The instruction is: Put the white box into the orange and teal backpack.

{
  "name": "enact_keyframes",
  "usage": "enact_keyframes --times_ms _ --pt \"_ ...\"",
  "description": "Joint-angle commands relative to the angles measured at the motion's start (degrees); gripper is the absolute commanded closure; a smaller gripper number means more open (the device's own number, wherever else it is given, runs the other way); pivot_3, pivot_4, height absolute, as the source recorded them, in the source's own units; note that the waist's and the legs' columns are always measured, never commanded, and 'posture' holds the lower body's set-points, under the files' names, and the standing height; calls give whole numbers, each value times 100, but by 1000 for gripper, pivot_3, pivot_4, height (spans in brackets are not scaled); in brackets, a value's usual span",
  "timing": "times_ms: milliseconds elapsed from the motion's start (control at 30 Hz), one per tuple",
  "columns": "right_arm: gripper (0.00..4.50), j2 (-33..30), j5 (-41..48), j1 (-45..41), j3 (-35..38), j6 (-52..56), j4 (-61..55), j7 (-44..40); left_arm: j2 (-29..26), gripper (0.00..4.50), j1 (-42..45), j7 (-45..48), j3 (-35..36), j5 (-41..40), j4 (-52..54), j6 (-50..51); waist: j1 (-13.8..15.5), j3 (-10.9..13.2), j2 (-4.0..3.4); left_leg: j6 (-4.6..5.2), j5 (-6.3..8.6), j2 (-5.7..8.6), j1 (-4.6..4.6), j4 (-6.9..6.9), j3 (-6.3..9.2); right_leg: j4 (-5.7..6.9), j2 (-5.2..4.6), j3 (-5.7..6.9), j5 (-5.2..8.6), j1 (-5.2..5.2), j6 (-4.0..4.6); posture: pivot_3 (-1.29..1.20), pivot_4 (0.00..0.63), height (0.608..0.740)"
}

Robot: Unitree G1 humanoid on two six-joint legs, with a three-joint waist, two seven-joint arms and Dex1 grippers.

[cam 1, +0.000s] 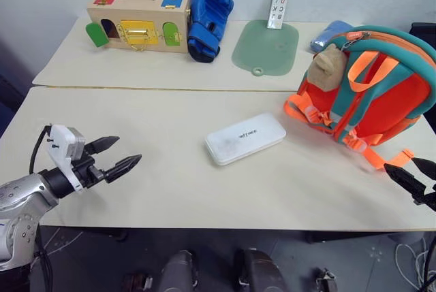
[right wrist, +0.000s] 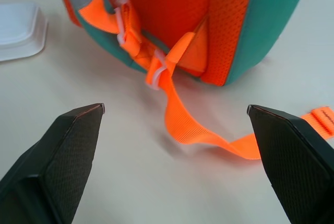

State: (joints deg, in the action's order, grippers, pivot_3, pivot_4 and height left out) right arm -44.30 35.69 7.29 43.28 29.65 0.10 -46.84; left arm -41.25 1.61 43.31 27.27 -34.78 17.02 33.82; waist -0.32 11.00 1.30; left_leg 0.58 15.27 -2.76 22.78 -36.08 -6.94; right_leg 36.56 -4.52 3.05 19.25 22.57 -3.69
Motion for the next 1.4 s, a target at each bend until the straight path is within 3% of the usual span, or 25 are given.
enact_keyframes --times_ms 33,233,467,533,633,700,967,1100,1400 --pt "14 24 87 -9 181 -112 -115 80 -138 0 -50 41 -124 201 4 -196 0 0 -1 0 0 0 -1 2 0 0 0 0 0 0 0 0 150 740" --pt "14 45 142 -1 114 -86 -333 178 -197 0 -39 -125 -354 492 -78 -168 -3 0 -1 -2 -1 0 -2 3 -3 0 3 0 -1 0 -1 0 150 740" --pt "14 85 205 -51 -149 -18 -668 195 -150 0 -61 -164 -332 257 222 115 -2 0 -1 -5 -3 -1 -4 2 -2 6 3 -1 -1 0 -1 0 150 740" --pt "397 155 280 -60 -414 67 -966 190 -51 0 -149 -135 -448 182 428 141 -10 -1 -1 -6 -4 -2 -4 3 -2 8 3 -1 -1 -1 -2 0 150 740" --pt "1111 241 337 -93 -992 213 -1473 111 114 464 -307 -145 -681 127 739 168 -28 -1 -1 -8 -4 -2 -8 4 -3 12 3 -2 -1 -1 -1 0 150 740" --pt "1793 164 38 -390 -1735 144 -1627 20 122 1086 -257 -92 -977 240 784 123 -55 0 0 -9 -5 -2 -9 2 -3 19 3 -3 -1 -1 -1 0 150 740" --pt "4464 196 -959 -2424 -3506 -136 -316 -188 261 3441 918 -31 -2416 1065 218 -240 -100 0 0 -10 -26 5 -19 -2 -3 32 1 -3 -5 -5 5 0 150 740" --pt "4500 446 -1478 -3271 -3892 -580 668 -40 590 4466 1307 -195 -2826 1286 1 -243 -121 0 0 -38 -31 5 -13 -3 -7 34 4 -2 -5 1 5 0 150 740" --pt "4500 1146 -2479 -4432 -4438 -1331 2425 399 956 4466 2006 -517 -3150 1853 -952 -300 -149 0 1 -43 -43 0 -3 -25 -17 48 12 -3 -8 12 -1 0 150 740"
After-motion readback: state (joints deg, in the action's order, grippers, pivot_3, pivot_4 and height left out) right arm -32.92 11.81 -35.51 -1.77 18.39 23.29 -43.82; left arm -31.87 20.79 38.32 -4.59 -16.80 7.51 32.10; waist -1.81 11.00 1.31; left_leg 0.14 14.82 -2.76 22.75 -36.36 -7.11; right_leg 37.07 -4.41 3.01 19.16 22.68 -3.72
